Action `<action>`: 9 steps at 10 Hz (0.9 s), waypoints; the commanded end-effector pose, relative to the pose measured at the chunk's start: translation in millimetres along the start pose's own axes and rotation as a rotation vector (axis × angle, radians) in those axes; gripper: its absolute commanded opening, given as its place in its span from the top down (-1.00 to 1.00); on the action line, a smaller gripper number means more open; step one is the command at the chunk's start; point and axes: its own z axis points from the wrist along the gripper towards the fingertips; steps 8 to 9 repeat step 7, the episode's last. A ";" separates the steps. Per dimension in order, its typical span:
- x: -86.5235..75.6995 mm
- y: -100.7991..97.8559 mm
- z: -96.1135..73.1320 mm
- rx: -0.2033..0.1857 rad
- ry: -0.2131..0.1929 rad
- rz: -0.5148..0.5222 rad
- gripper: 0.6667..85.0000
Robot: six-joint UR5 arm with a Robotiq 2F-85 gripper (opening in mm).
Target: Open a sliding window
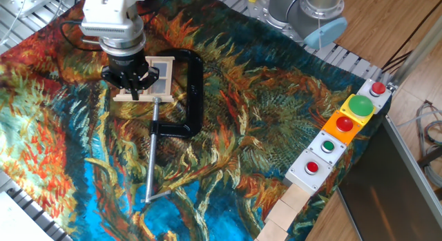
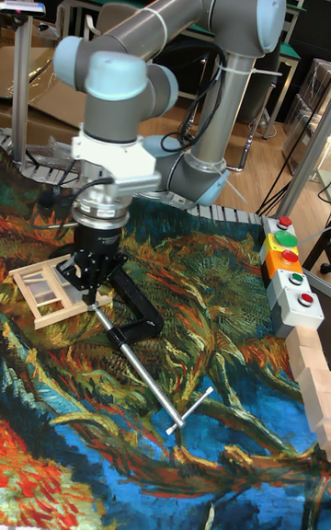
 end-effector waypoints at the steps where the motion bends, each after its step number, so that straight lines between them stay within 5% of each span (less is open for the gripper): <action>1: -30.5 15.8 7.3 -0.002 -0.063 0.026 0.98; 3: -56.5 29.9 10.6 -0.011 -0.055 0.055 0.98; 9: -57.1 33.4 8.2 -0.030 -0.057 0.077 0.98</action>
